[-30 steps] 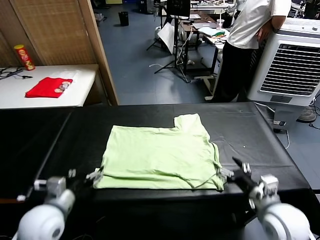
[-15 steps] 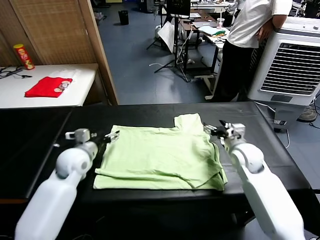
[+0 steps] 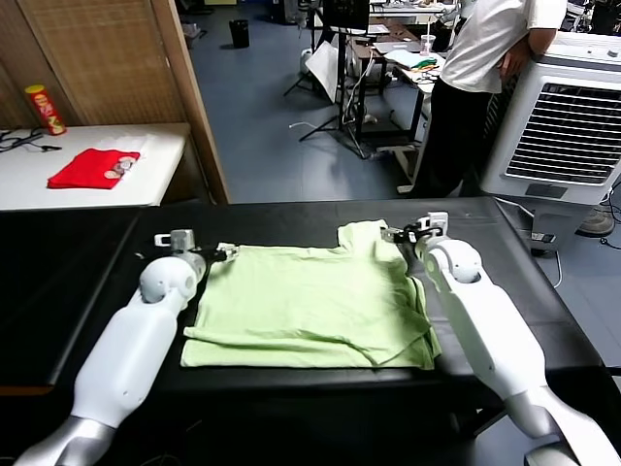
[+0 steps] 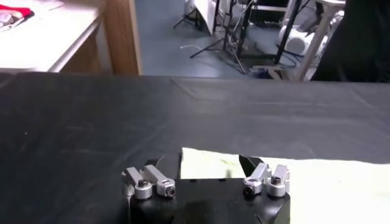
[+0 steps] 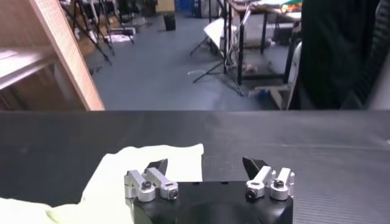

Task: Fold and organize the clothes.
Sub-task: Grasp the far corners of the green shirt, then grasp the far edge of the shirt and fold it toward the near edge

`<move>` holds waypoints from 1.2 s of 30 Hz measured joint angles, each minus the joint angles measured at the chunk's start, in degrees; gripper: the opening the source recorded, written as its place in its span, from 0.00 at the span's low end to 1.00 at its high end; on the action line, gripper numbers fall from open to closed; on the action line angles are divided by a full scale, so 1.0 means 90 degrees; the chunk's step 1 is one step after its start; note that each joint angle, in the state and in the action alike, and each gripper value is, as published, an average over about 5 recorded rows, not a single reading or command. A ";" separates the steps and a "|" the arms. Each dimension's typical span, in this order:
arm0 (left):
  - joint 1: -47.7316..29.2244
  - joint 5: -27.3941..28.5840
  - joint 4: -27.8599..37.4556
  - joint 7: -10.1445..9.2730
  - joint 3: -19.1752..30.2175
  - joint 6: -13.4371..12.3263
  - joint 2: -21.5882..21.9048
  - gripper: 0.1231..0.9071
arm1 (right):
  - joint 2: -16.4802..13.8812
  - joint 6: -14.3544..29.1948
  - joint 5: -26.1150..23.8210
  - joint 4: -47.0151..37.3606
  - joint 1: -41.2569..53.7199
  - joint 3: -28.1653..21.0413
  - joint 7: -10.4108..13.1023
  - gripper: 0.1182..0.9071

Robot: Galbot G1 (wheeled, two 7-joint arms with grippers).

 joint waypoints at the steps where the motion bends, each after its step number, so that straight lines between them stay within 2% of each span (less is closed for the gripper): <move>1: -0.0014 -0.0003 0.0047 0.0038 -0.0001 -0.0002 -0.0007 0.86 | 0.0043 0.0027 -0.0031 -0.0068 0.0011 0.0008 -0.0015 0.86; 4: -0.0036 -0.0006 0.0122 0.0155 -0.0003 0.0000 -0.0011 0.85 | 0.0160 0.0096 -0.0114 -0.0251 0.0045 0.0024 -0.0082 0.78; 6: -0.0043 -0.0009 0.0145 0.0206 -0.0004 -0.0002 -0.0012 0.80 | 0.0228 0.0117 -0.0129 -0.0355 0.0071 0.0045 -0.0118 0.67; 9: -0.0042 -0.0006 0.0171 0.0241 -0.0005 -0.0010 -0.0016 0.63 | 0.0308 0.0141 -0.0145 -0.0472 0.0091 0.0089 -0.0152 0.47; 13: -0.0018 0.0011 0.0190 0.0291 -0.0008 -0.0022 -0.0014 0.33 | 0.0345 0.0209 -0.0195 -0.0502 0.0049 0.0128 -0.0196 0.21; 16: -0.0017 0.0064 0.0225 0.0362 -0.0010 -0.0043 -0.0014 0.12 | 0.0344 0.0341 -0.0254 -0.0488 -0.0012 0.0154 -0.0281 0.07; 19: -0.0035 0.0135 0.0278 0.0402 -0.0009 -0.0090 -0.0025 0.02 | 0.0335 0.0529 -0.0275 -0.0464 -0.0074 0.0177 -0.0405 0.03; 26: 0.0108 0.0146 0.0080 0.0283 -0.0111 -0.0187 0.0021 0.01 | 0.0134 0.0997 -0.0185 0.0054 -0.0360 0.0253 -0.0630 0.01; 31: 0.0391 0.0108 -0.0511 0.0147 -0.0264 -0.0152 0.0189 0.01 | -0.0221 0.0921 -0.0156 0.1003 -0.0825 0.0342 -0.0718 0.01; 36: 0.0928 0.0103 -0.1468 0.0125 -0.0497 -0.0161 0.0494 0.01 | -0.0645 0.0722 -0.0154 0.2130 -0.1487 0.0548 -0.0699 0.01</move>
